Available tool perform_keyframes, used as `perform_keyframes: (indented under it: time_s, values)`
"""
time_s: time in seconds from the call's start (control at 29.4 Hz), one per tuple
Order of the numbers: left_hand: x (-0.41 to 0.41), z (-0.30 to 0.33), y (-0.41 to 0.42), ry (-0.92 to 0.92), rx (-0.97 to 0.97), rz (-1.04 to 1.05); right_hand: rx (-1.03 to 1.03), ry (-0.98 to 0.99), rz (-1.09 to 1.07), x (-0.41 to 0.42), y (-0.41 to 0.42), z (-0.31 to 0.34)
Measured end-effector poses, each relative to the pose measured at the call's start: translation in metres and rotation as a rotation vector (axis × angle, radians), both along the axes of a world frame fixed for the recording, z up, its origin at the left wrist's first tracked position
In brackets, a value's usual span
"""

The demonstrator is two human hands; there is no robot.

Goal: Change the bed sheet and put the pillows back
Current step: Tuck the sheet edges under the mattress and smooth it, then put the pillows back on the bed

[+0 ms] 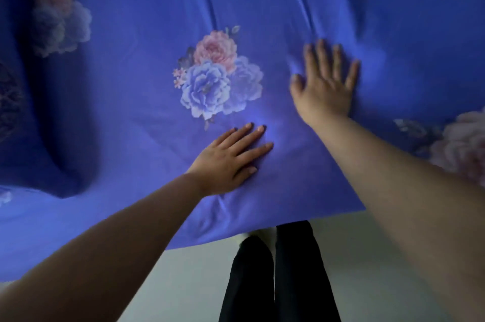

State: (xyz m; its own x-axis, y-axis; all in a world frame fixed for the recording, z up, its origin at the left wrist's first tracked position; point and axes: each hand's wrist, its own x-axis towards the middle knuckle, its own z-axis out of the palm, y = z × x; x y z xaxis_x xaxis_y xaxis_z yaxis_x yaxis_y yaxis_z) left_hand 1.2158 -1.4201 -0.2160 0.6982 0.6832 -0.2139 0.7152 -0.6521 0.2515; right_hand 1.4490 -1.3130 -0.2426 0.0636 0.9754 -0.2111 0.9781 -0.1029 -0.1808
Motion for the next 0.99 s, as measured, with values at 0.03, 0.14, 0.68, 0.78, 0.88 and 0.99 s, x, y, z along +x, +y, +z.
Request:
perform_keyframes:
  time_s: [0.03,0.14,0.68,0.78,0.88,0.99]
  values:
    - [0.0,0.003,0.008,-0.009,0.022,0.036,0.012,-0.031,-0.122,0.038,-0.022,-0.002]
    - [0.024,0.01,0.056,0.02,0.0,0.541,-0.012,-0.117,-0.303,0.121,-0.092,0.001]
    - [0.192,0.046,0.042,-0.22,-0.219,0.121,-0.255,0.006,0.279,0.127,-0.015,0.063]
    - [0.18,0.037,0.082,-0.257,-0.151,0.431,-0.284,-0.107,0.139,0.149,0.018,0.042]
    - [0.173,0.029,0.127,-0.306,-0.28,0.772,-0.238,-0.003,-0.572,0.189,0.017,0.035]
    - [0.173,0.035,0.167,-0.36,-0.39,0.947,-0.22,0.012,-0.919,0.204,0.0,0.043]
